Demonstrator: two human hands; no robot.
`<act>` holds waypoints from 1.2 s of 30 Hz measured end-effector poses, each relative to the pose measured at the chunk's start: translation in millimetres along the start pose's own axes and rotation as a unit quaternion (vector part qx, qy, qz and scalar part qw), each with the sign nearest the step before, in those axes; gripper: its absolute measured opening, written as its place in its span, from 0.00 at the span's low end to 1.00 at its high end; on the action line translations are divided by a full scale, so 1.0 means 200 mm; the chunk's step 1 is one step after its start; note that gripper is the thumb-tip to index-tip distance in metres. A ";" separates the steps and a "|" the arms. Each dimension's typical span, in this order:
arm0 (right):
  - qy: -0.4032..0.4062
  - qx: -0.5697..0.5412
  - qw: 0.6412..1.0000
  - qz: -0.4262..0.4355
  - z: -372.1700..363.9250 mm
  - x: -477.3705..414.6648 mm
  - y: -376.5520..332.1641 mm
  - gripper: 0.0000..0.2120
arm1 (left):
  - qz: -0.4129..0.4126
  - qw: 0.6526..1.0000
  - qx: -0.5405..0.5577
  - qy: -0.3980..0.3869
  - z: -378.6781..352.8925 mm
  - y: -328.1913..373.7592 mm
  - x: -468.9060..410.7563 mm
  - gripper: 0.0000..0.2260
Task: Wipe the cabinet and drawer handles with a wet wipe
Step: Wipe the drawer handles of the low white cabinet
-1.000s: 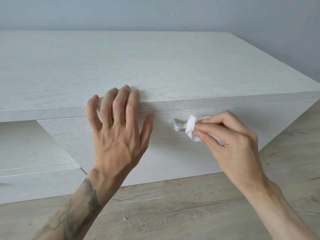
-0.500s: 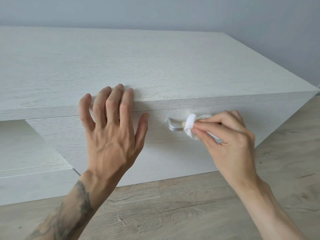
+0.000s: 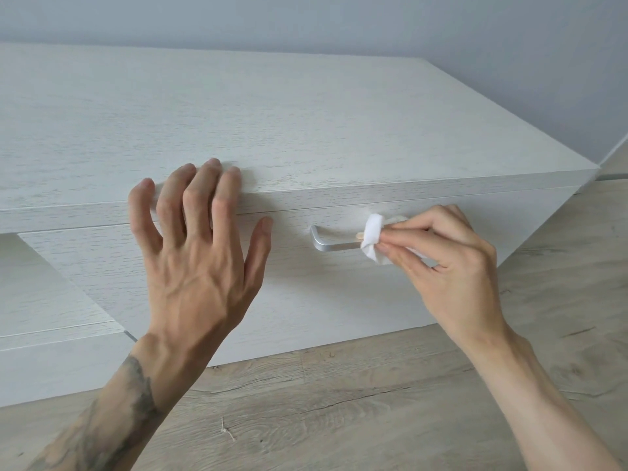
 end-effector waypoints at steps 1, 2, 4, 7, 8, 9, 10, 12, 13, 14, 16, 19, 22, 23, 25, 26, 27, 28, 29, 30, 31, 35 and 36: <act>0.010 -0.008 1.000 -0.018 0.03 0.01 0.04 0.07 | 0.001 1.000 0.000 0.001 0.00 0.00 0.00 0.25; 0.022 -0.018 0.999 -0.036 0.05 0.03 0.06 0.07 | 0.001 1.000 -0.002 0.002 0.00 0.00 0.00 0.25; 0.050 -0.027 0.996 -0.063 0.05 0.07 0.06 0.08 | 0.002 1.000 0.000 0.002 0.00 0.00 0.00 0.25; 0.085 -0.013 0.994 -0.070 0.01 0.10 -0.01 0.07 | 0.005 1.000 0.002 0.002 0.00 0.00 0.00 0.25; 0.088 -0.005 0.994 -0.064 0.00 0.10 -0.04 0.07 | 0.005 1.000 0.003 0.003 0.00 0.00 0.00 0.25; 0.090 0.006 0.994 -0.055 -0.01 0.10 -0.07 0.07 | 0.004 1.000 0.004 0.003 0.00 0.00 0.00 0.25; 0.091 0.016 0.995 -0.049 0.00 0.10 -0.08 0.06 | 0.003 1.000 0.004 0.004 0.00 0.00 0.00 0.25; 0.100 0.024 0.993 -0.058 0.03 0.11 -0.08 0.06 | 0.003 1.000 0.003 0.005 0.00 0.00 0.00 0.25; 0.106 0.022 0.992 -0.073 0.05 0.12 -0.08 0.05 | 0.005 1.000 0.003 0.005 0.00 0.00 0.00 0.25; 0.107 0.017 0.990 -0.088 0.06 0.13 -0.07 0.05 | 0.007 1.000 0.004 0.004 0.00 0.00 0.00 0.25; 0.110 0.003 0.988 -0.106 0.05 0.15 -0.07 0.06 | 0.010 1.000 0.002 0.002 0.01 0.00 0.00 0.25; 0.130 -0.004 0.985 -0.116 0.03 0.15 -0.10 0.04 | 0.013 1.000 -0.001 -0.004 0.01 0.00 -0.01 0.25; 0.130 -0.004 0.987 -0.095 -0.02 0.10 -0.17 0.02 | 0.013 1.000 0.000 -0.006 0.01 0.00 -0.01 0.25; 0.122 -0.006 0.989 -0.082 -0.04 0.09 -0.21 0.02 | 0.013 1.000 0.001 -0.008 0.01 0.00 -0.01 0.25; 0.106 0.000 0.993 -0.060 -0.08 0.06 -0.26 0.03 | 0.014 1.000 0.001 -0.009 0.01 0.00 -0.01 0.25; 0.099 0.009 0.994 -0.055 -0.09 0.06 -0.26 0.05 | 0.014 1.000 -0.001 -0.009 0.01 0.00 -0.01 0.25; 0.096 0.017 0.994 -0.053 -0.08 0.06 -0.25 0.06 | 0.013 1.000 -0.002 -0.009 0.01 0.00 -0.01 0.25; 0.097 0.024 0.994 -0.054 -0.07 0.07 -0.25 0.07 | 0.012 1.000 -0.002 -0.010 0.01 0.00 -0.01 0.25; 0.101 0.025 0.993 -0.056 -0.06 0.07 -0.24 0.08 | 0.011 1.000 -0.002 -0.010 0.01 0.00 -0.01 0.25; 0.104 0.024 0.993 -0.055 -0.05 0.07 -0.24 0.08 | 0.011 1.000 -0.002 -0.011 0.01 0.00 -0.01 0.25; 0.104 0.021 0.993 -0.051 -0.06 0.06 -0.25 0.08 | 0.010 1.000 -0.003 -0.011 0.01 0.00 -0.01 0.25; 0.093 0.020 0.995 -0.031 -0.09 0.03 -0.29 0.04 | 0.009 1.000 -0.006 -0.010 0.01 0.00 -0.01 0.25; 0.092 0.017 0.995 -0.031 -0.08 0.03 -0.29 0.04 | 0.010 1.000 -0.005 -0.009 0.01 0.00 -0.01 0.25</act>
Point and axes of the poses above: each hand's wrist, its own x-axis away from the middle knuckle, its own z-axis out of the back of the hand, y = z × x, the point moved 10 cm from there along -x, towards the middle knuckle, and after that the axes turned 6 degrees about x, right-handed, at the moved point
